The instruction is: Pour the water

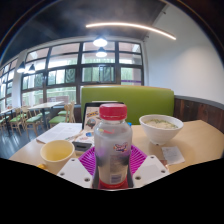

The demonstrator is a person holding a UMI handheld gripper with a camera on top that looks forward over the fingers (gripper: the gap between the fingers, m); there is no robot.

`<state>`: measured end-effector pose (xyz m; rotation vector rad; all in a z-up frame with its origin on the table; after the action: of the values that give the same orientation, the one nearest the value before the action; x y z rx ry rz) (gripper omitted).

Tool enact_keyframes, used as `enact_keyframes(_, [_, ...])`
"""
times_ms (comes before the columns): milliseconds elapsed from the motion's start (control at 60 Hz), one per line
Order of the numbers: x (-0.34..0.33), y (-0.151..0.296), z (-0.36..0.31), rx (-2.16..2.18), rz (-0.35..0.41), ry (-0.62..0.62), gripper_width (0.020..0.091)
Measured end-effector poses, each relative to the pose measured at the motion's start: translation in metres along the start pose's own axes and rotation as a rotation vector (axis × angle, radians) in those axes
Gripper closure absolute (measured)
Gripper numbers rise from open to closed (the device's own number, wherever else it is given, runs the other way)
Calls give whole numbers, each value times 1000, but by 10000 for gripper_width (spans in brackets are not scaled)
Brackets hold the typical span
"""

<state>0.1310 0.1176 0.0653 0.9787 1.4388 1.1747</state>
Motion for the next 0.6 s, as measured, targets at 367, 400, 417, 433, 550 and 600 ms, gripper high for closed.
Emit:
enact_keyframes(367, [-6, 0, 4, 3, 11, -41, 560])
enact_keyframes(400, [-11, -3, 4, 7, -7, -45, 455])
enact_keyframes(417, [-24, -2, -3, 7, -19, -43, 398])
enact_keyframes(433, [-28, -3, -4, 9, -28, -38, 341])
enact_keyframes(550, [-67, 10, -15, -20, -16, -39, 290])
enact_keyframes(600, [-91, 17, -18, -42, -12, -64, 280])
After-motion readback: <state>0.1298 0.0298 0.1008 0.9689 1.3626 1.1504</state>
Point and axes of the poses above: the point between the fingertips, and its own axes, seen from behind it with the camera up: z to the right, y up, x forward, the way the camera looks, the point moved 2 cm from there along -x, backward, against the way the camera looks, and after that the axes turned 8 degrees about y, right-handed, at the moved point
